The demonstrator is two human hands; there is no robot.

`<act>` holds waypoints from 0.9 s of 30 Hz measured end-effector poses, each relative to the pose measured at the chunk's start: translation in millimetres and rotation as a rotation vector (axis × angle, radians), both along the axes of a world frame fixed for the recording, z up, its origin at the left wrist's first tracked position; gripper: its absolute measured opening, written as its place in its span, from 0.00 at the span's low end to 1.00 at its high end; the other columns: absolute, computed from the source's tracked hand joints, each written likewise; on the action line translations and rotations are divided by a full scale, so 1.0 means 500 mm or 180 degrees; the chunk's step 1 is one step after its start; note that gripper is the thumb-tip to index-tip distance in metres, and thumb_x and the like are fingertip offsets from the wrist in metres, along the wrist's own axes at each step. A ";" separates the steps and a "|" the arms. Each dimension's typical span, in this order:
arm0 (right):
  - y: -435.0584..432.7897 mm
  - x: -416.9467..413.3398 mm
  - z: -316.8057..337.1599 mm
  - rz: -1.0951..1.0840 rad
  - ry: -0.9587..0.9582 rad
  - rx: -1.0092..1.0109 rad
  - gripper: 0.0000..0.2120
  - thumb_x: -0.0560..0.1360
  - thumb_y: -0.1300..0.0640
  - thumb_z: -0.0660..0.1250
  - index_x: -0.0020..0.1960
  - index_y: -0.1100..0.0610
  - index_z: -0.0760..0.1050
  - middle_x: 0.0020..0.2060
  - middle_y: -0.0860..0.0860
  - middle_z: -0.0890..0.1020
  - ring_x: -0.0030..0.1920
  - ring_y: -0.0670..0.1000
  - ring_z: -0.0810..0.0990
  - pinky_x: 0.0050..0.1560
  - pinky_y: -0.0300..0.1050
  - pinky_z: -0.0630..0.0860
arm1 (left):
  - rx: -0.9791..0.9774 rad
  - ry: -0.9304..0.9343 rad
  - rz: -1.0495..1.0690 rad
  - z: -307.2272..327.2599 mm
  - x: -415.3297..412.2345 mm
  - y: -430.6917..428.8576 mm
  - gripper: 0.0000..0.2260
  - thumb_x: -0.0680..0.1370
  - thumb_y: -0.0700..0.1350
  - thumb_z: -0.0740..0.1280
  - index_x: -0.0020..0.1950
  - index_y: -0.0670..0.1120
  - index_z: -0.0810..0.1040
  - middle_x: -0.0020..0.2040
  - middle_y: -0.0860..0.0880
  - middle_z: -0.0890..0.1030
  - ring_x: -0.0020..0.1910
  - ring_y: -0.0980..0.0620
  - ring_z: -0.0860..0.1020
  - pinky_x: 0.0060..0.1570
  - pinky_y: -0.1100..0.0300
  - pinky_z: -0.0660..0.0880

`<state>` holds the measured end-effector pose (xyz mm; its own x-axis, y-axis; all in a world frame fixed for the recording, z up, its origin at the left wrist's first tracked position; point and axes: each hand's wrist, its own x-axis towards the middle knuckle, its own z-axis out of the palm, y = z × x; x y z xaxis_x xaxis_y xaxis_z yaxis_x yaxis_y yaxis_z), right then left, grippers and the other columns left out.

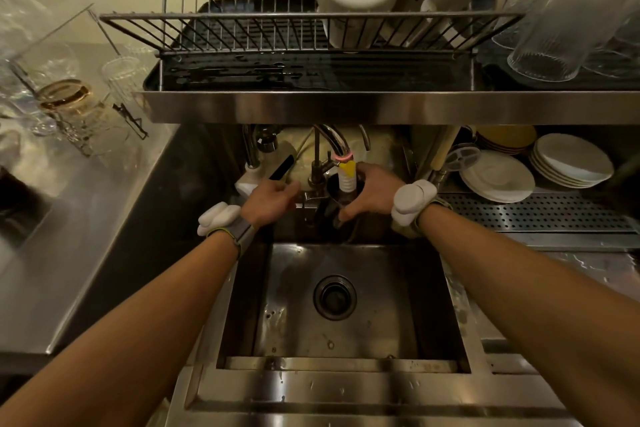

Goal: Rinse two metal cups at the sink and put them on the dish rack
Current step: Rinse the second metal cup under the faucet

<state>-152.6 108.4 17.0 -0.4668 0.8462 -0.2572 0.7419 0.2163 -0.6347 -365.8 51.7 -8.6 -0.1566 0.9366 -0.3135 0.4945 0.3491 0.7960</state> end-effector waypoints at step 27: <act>0.005 -0.002 0.008 0.0213 0.0125 -0.0435 0.32 0.60 0.55 0.81 0.60 0.53 0.73 0.54 0.50 0.79 0.52 0.53 0.80 0.45 0.48 0.82 | -0.0029 0.0057 0.0008 -0.018 -0.019 -0.020 0.15 0.80 0.53 0.60 0.41 0.46 0.78 0.41 0.44 0.80 0.43 0.49 0.78 0.57 0.49 0.75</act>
<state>-153.8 110.9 21.2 -0.5328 0.7712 -0.3483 0.7028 0.1740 -0.6898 -375.2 41.7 -17.3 -0.1645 0.9334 -0.3190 0.5078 0.3574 0.7839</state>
